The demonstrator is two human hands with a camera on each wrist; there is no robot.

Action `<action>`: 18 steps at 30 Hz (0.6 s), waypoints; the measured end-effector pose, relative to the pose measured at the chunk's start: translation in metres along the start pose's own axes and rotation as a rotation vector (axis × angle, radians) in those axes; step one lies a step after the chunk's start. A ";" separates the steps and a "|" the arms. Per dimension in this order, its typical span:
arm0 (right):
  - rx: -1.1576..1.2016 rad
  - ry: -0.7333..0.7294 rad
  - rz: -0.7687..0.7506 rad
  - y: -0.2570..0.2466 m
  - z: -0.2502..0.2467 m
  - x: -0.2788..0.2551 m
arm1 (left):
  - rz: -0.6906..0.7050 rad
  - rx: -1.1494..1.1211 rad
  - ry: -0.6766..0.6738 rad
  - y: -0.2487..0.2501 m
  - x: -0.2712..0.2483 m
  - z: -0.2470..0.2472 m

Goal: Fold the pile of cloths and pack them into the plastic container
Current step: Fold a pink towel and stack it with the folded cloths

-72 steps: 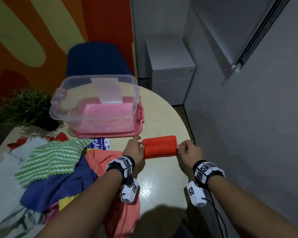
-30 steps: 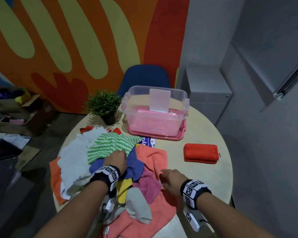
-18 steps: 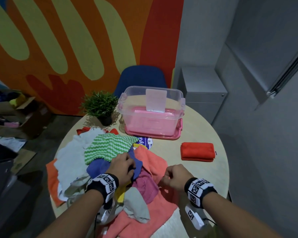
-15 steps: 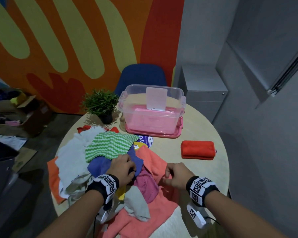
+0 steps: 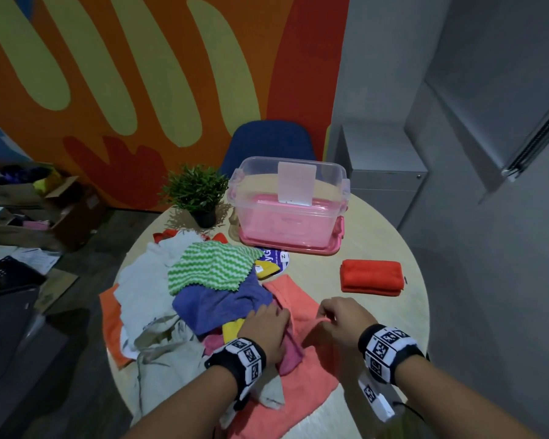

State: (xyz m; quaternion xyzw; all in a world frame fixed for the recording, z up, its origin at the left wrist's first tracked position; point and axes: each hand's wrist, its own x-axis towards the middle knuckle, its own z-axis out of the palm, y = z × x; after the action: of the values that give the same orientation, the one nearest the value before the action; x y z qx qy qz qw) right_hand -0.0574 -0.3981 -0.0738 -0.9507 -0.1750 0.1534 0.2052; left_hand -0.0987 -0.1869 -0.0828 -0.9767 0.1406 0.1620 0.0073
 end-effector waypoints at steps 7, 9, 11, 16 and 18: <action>-0.040 -0.153 0.021 0.009 0.021 -0.010 | -0.218 -0.020 0.082 -0.039 -0.018 0.001; 0.013 -0.076 0.028 0.003 0.021 -0.007 | -0.225 -0.072 0.068 -0.042 -0.021 0.002; 0.084 0.007 -0.016 -0.006 0.016 -0.001 | -0.159 -0.141 0.066 -0.034 -0.022 0.000; 0.275 0.244 -0.214 -0.031 -0.031 0.004 | -0.090 -0.310 0.193 0.014 -0.003 -0.028; 0.316 0.367 -0.262 -0.034 -0.057 0.002 | -0.106 -0.388 0.245 0.024 0.008 -0.040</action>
State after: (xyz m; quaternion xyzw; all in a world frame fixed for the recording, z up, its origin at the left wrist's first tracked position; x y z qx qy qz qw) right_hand -0.0442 -0.3877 -0.0101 -0.8880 -0.2303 -0.0239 0.3973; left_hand -0.0855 -0.2148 -0.0464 -0.9782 0.0550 0.0656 -0.1892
